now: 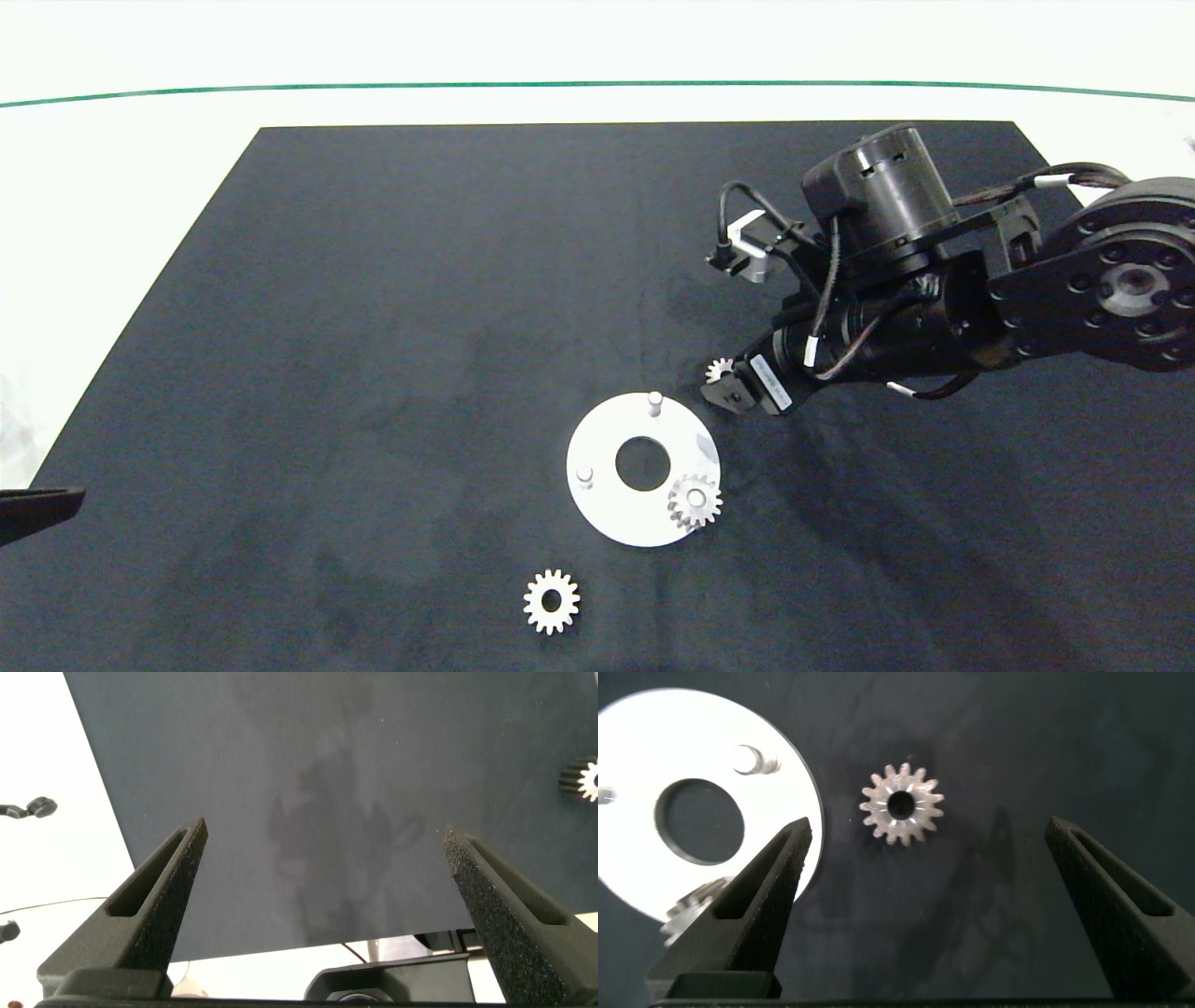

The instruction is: Install three planetary gears onto the carrier pins

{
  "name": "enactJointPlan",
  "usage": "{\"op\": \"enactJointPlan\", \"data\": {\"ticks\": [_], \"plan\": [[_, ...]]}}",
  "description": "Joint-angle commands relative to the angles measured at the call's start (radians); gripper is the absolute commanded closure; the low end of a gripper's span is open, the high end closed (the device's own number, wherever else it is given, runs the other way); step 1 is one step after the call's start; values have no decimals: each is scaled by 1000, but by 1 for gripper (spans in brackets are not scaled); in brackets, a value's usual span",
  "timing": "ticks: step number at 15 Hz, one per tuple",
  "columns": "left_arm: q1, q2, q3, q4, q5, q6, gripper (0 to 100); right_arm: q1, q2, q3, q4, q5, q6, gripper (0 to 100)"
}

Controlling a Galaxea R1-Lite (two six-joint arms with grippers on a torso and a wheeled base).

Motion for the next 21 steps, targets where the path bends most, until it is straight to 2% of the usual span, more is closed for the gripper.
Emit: {"op": "enactJointPlan", "data": {"ticks": [1,9,13,21], "plan": [[0,1,1,5,1,1,0,-1,56,-1,1,1,12,0],[0,-4,1,5,1,1,0,-14,114,-33,-12,7,16,15],[0,-4,1,5,1,1,0,-17,126,-39,-58,14,16,22],[0,-10,3,5,1,12,0,-18,126,-24,-56,14,16,39]]}}
